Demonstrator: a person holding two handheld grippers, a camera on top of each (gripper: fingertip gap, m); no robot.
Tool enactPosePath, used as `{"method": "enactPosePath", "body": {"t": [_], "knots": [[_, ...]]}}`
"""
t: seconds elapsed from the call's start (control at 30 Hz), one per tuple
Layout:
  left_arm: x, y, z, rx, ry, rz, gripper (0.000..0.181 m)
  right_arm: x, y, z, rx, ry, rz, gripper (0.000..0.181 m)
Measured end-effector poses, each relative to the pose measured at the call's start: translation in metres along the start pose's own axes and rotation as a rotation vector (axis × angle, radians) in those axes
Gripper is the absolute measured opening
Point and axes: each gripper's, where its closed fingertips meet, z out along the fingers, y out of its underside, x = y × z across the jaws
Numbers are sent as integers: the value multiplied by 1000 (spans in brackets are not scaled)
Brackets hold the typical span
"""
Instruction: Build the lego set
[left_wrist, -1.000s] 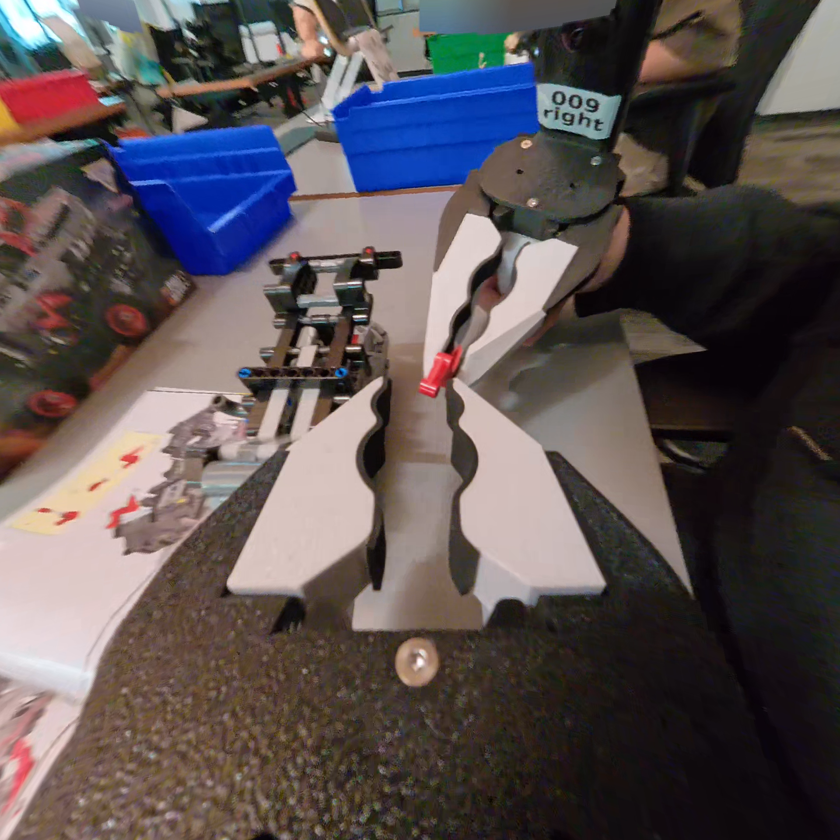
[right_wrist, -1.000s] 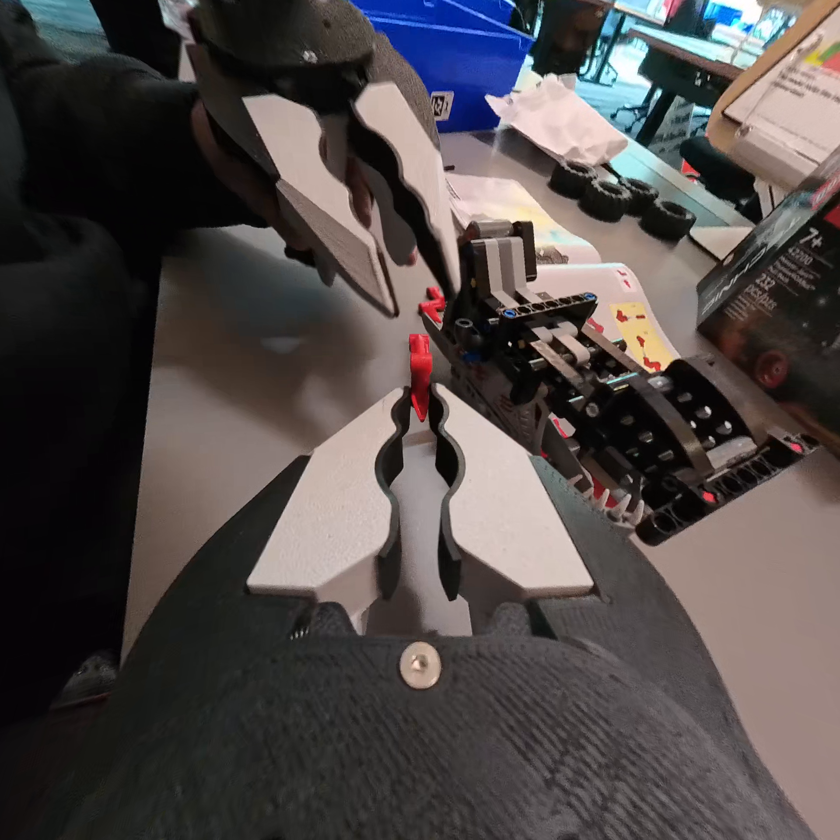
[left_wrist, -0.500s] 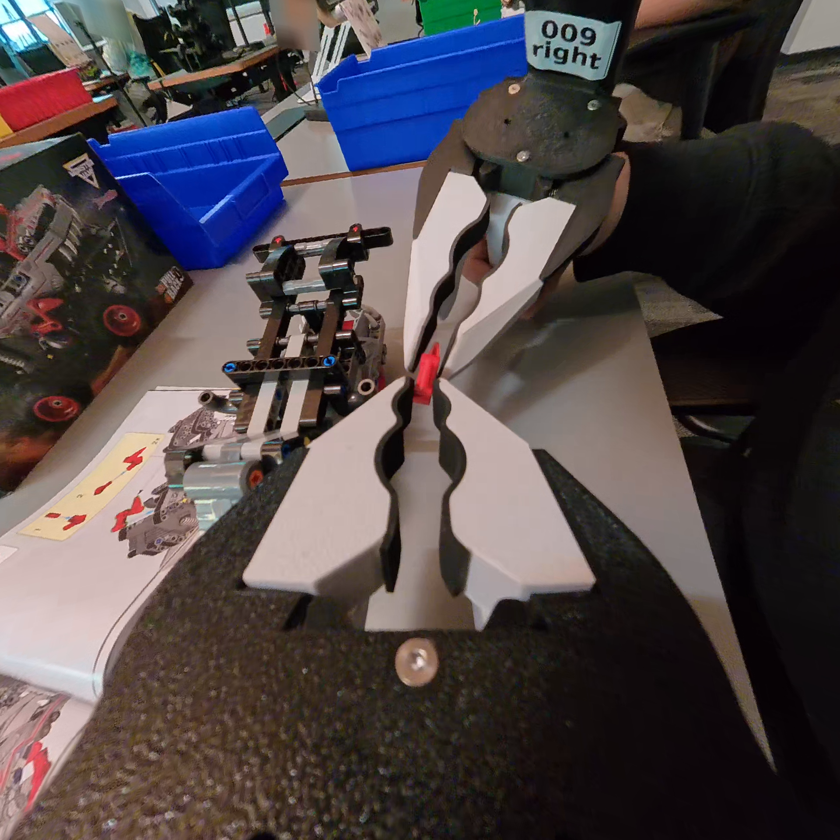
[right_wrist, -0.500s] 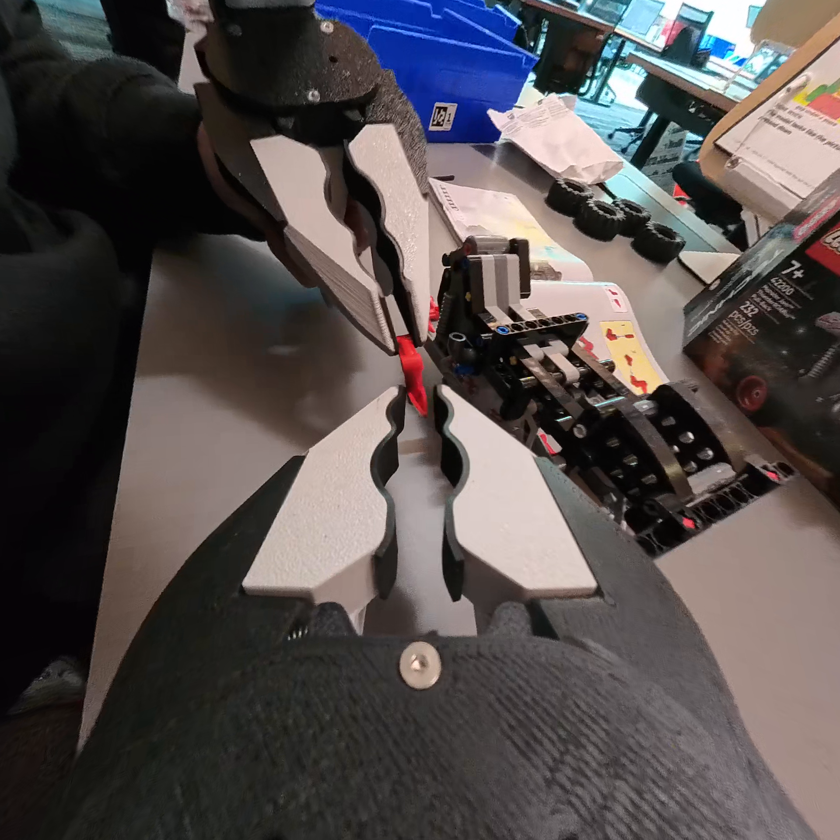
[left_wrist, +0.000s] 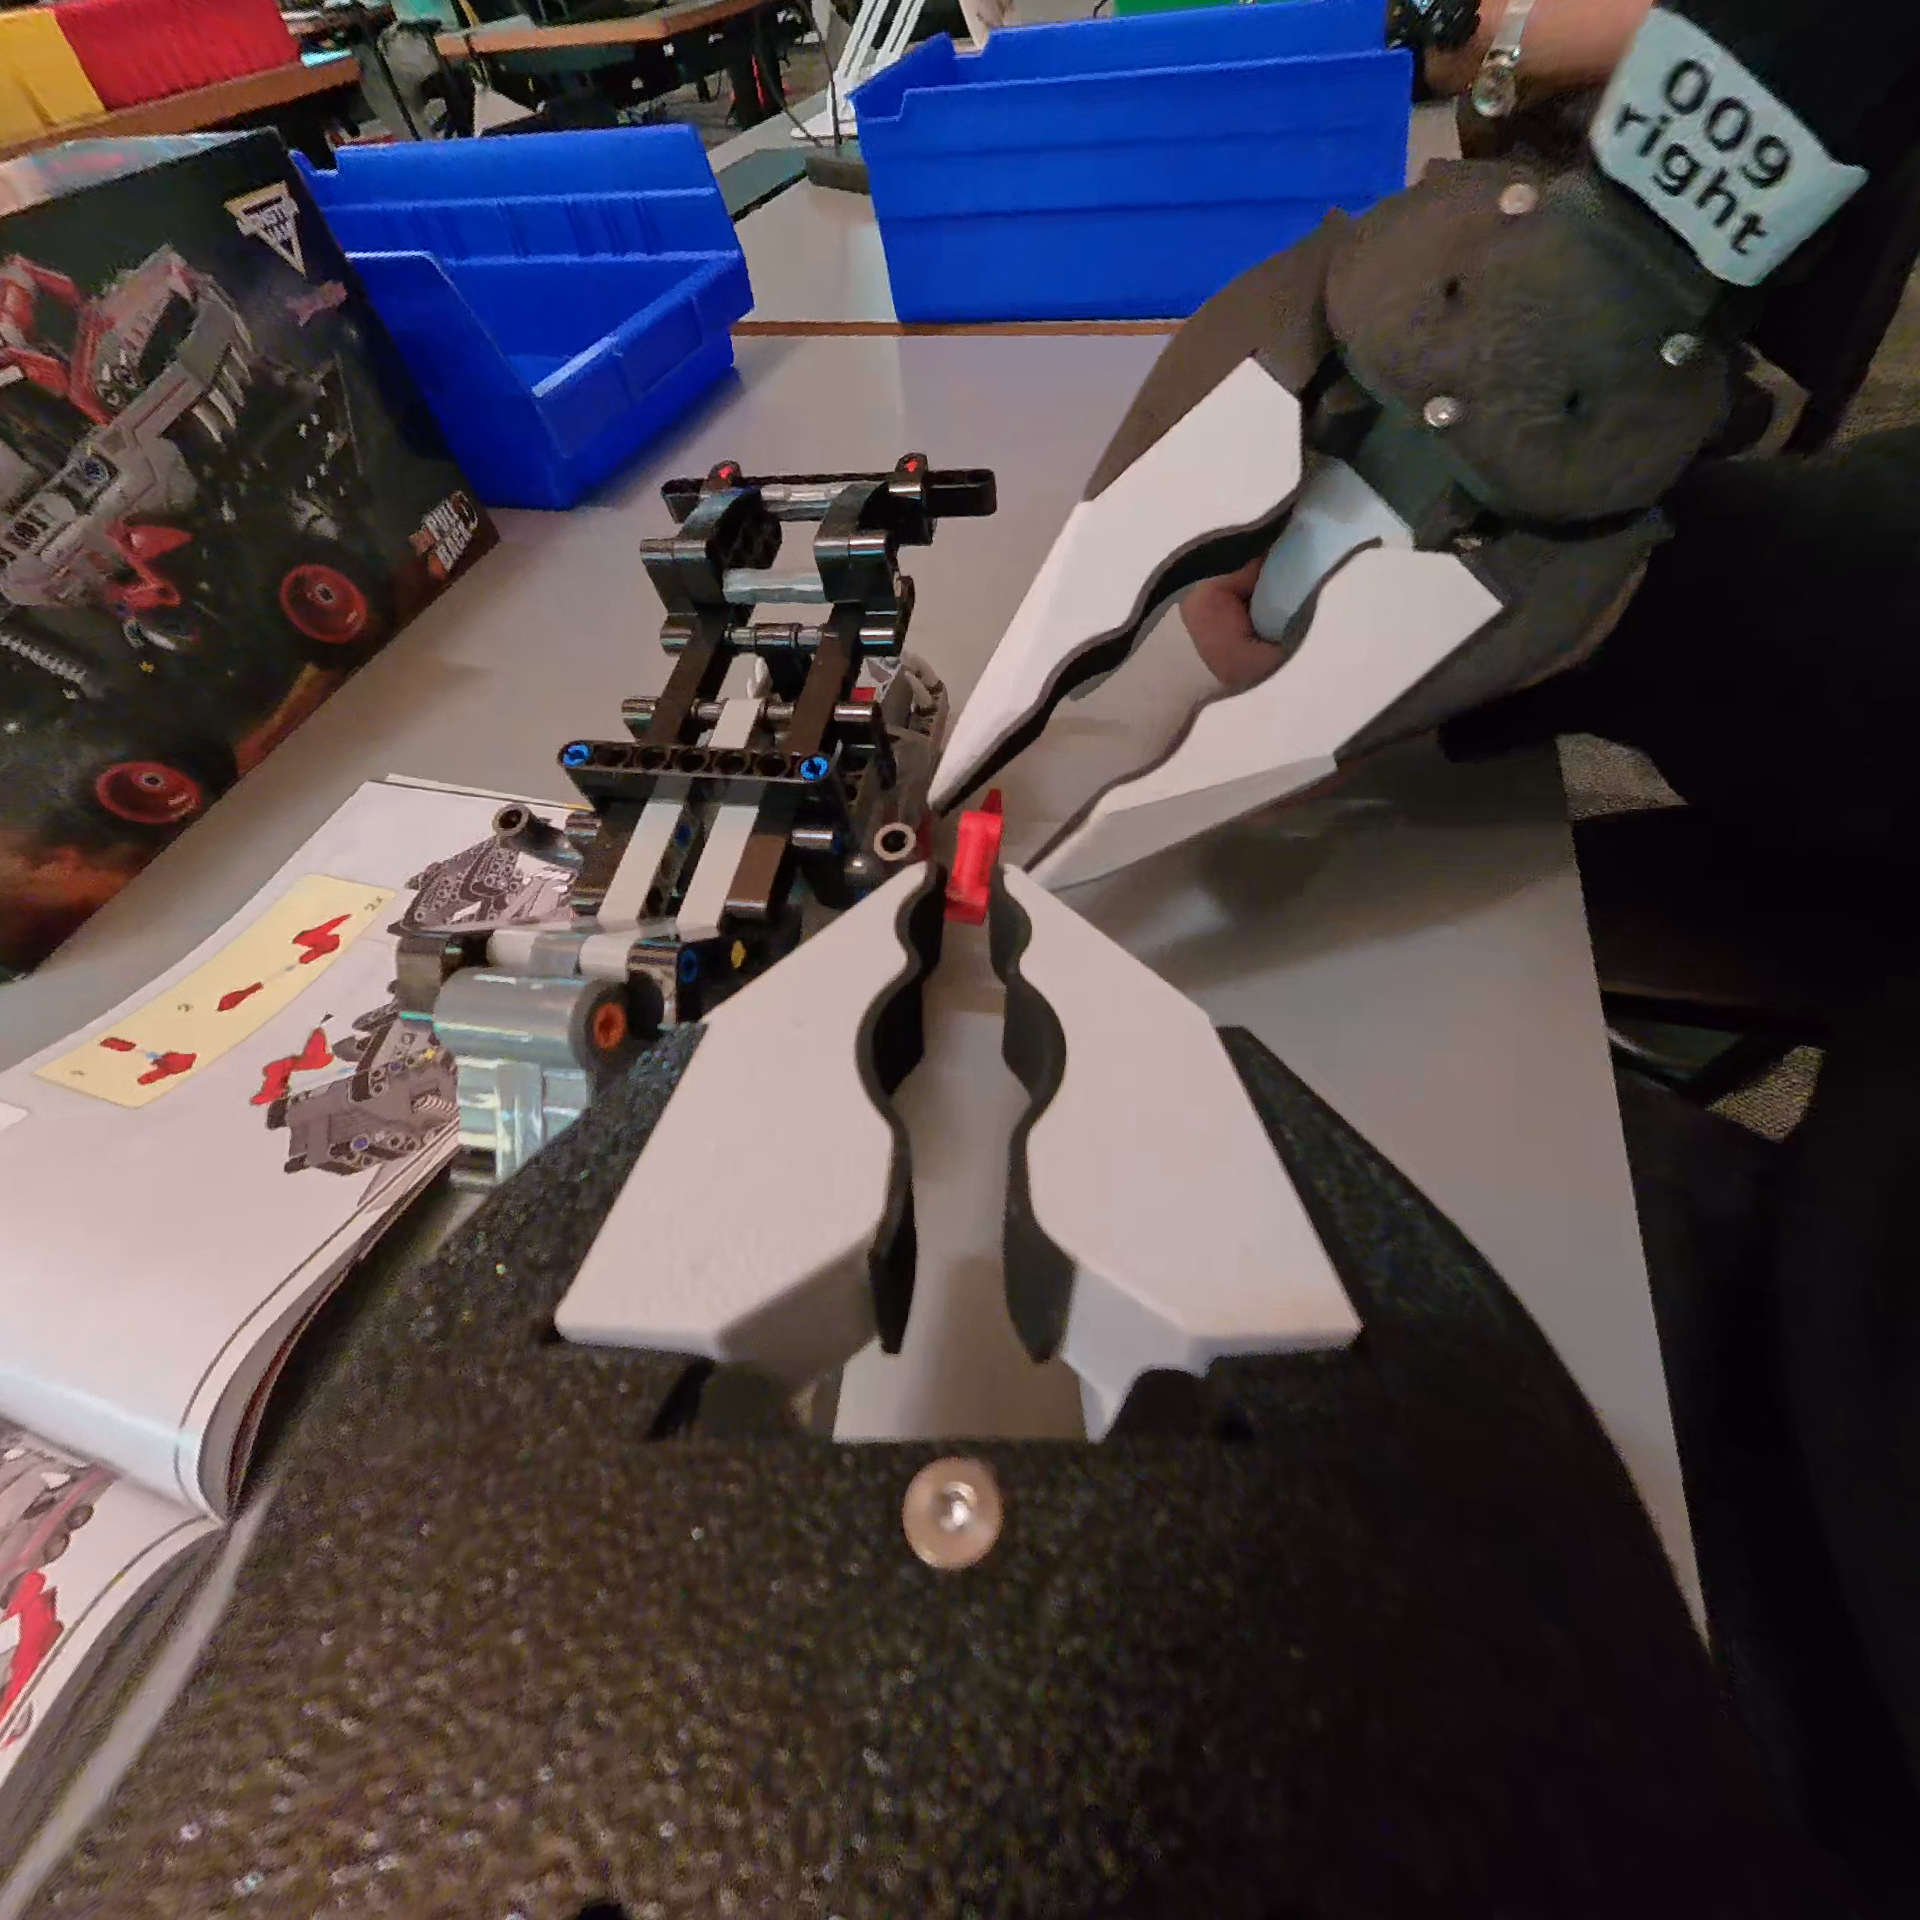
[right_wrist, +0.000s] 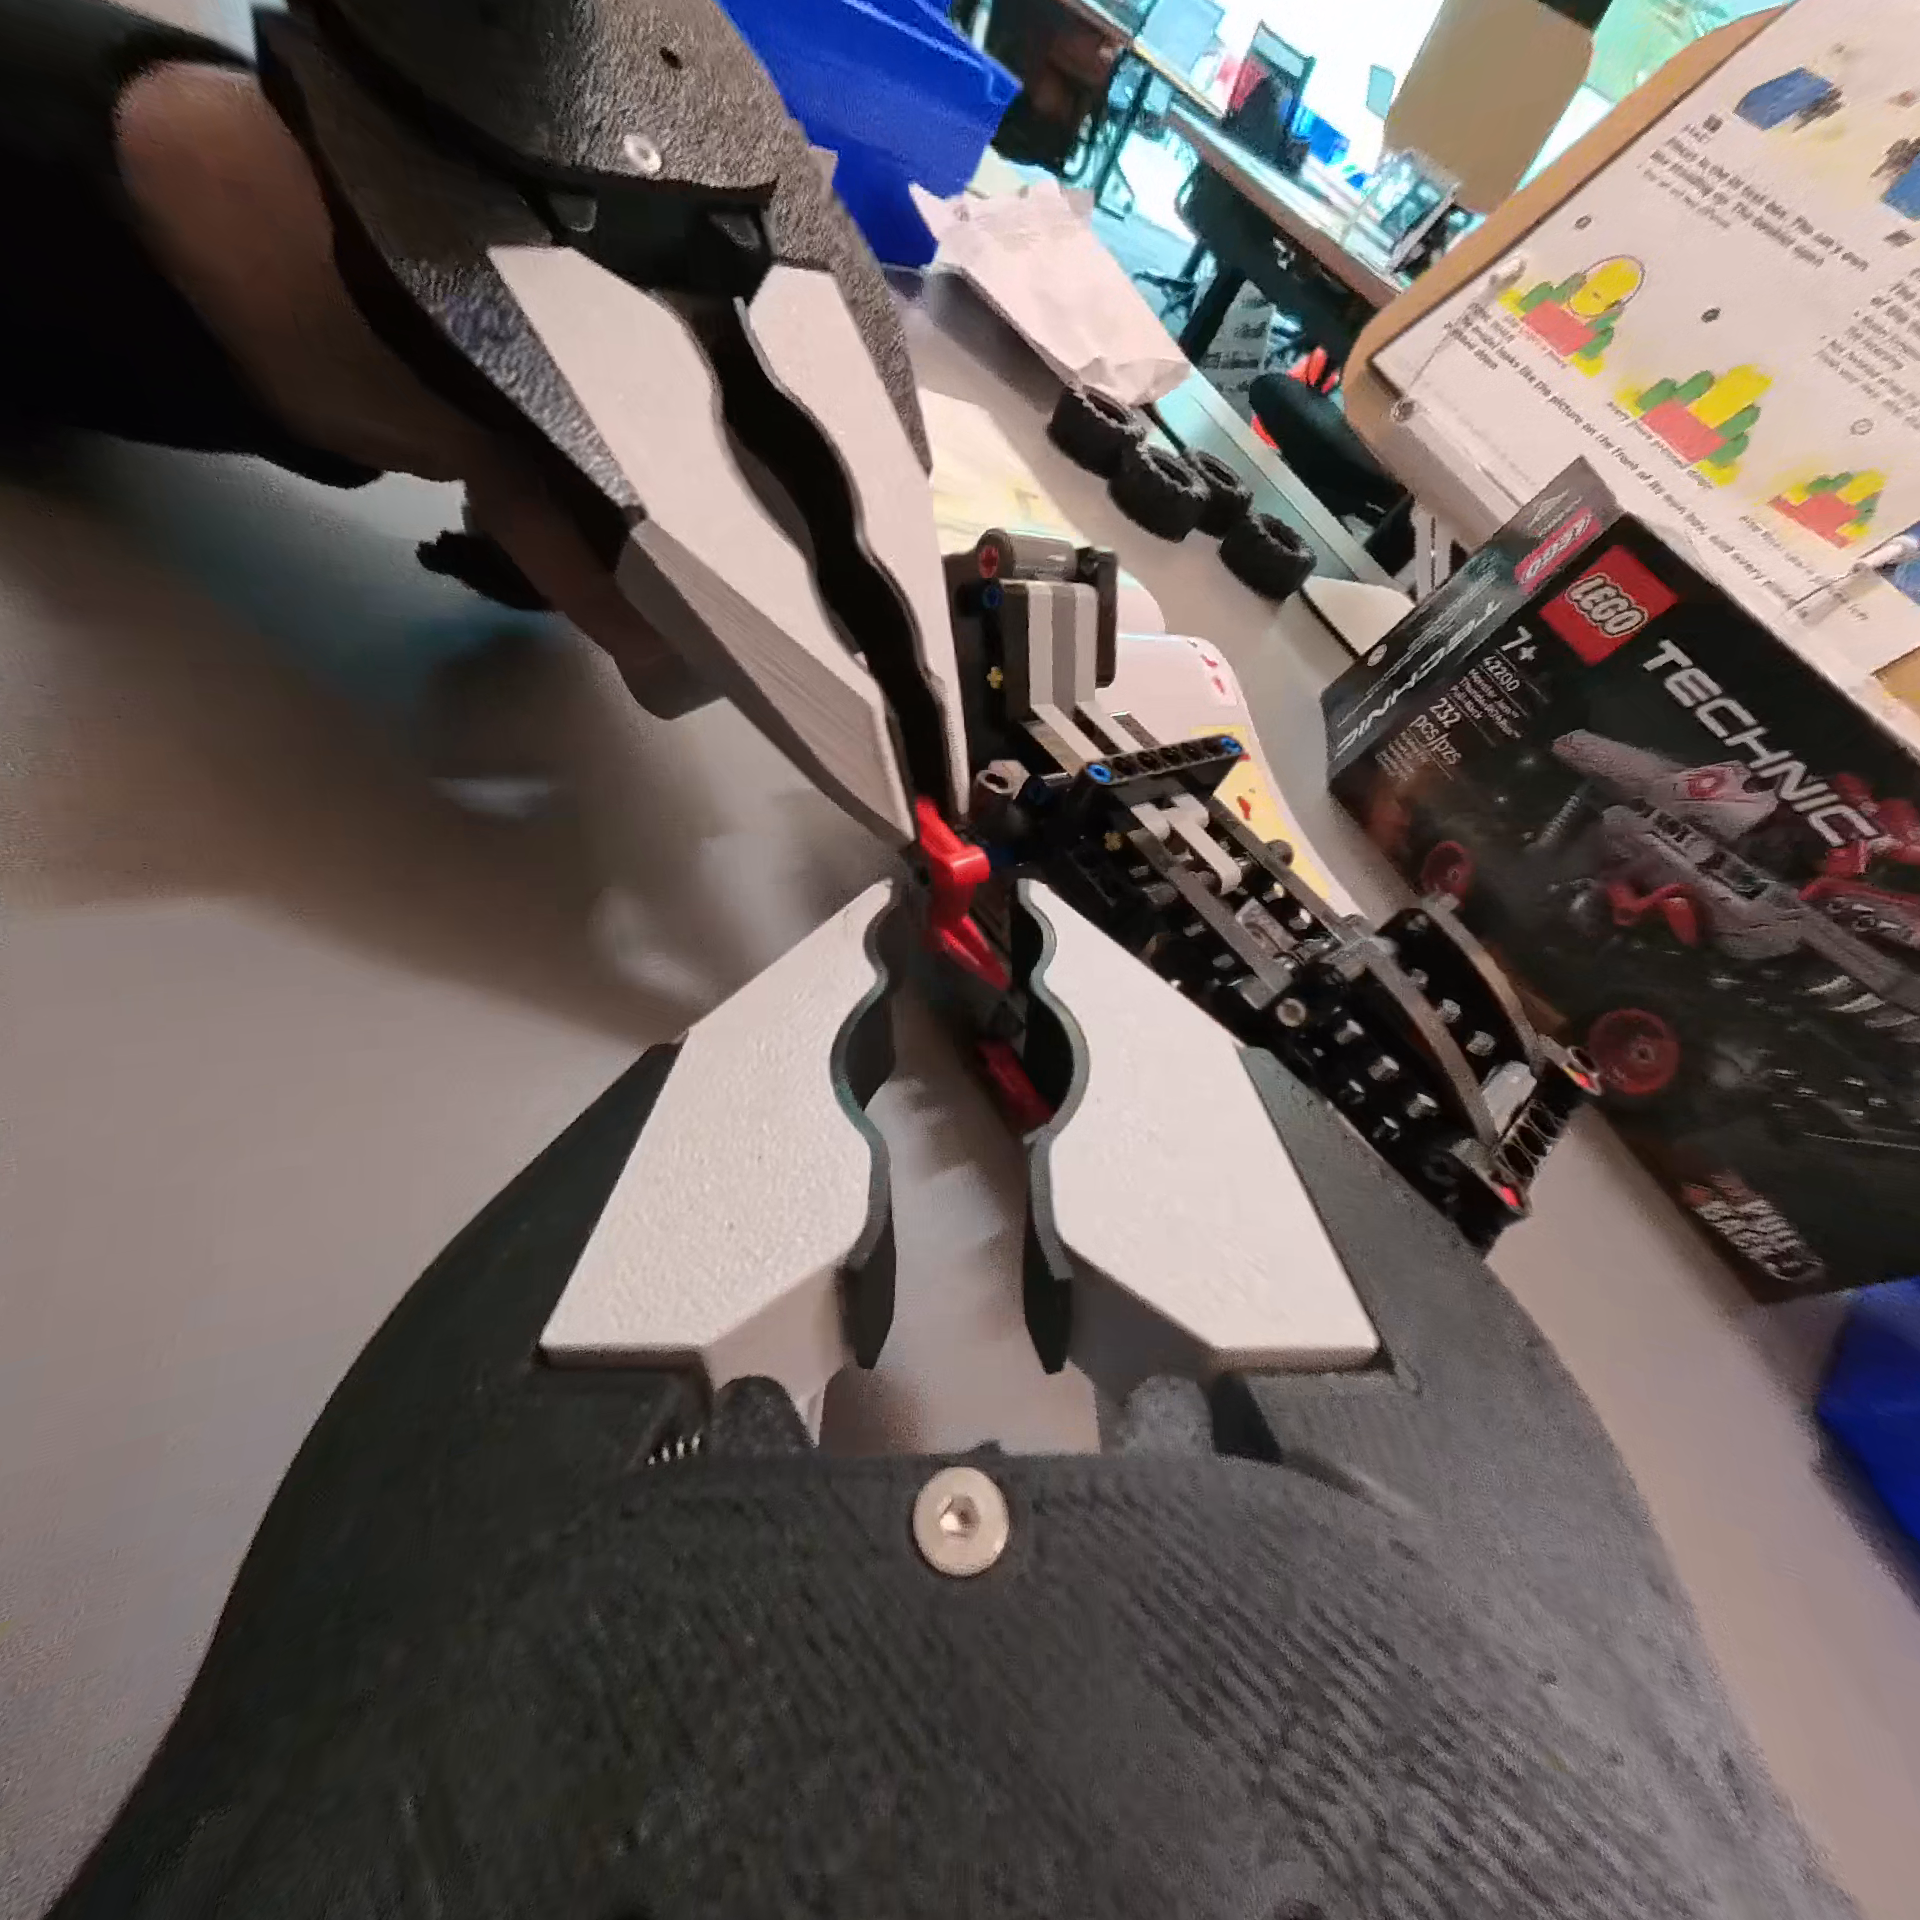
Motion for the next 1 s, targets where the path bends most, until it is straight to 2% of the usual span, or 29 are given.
{"method": "enactPosePath", "body": {"t": [0.23, 0.4, 0.5, 0.6, 0.63, 0.7, 0.83, 0.9, 1.0], "knots": [[0, 8, 4, -52, -31, 8, 6, -1, 6, 7, -79, 147, -181, 10], [1, 16, 3, -112, -51, 82, 9, -2, 11, 12, -90, 165, -197, 10], [2, 10, -2, -135, -86, 190, 18, 3, 8, 10, -65, 197, -186, 9], [-14, -9, -16, -127, -223, 384, 20, 7, 9, 10, -62, 218, -185, 9], [-20, -16, -20, -123, -259, 434, 23, 8, 8, 9, -55, 221, -186, 9], [-32, -24, -24, -125, -288, 475, 42, 8, 9, 9, -57, 210, -175, 9], [-45, -11, -13, -215, -184, 388, 80, 9, 10, 8, -55, 186, -135, 9], [-47, -5, -6, -242, -130, 337, 86, 10, 11, 8, -55, 171, -111, 9], [-47, 4, 1, -294, -85, 273, 84, 10, 11, 7, -55, 152, -87, 9]]}}
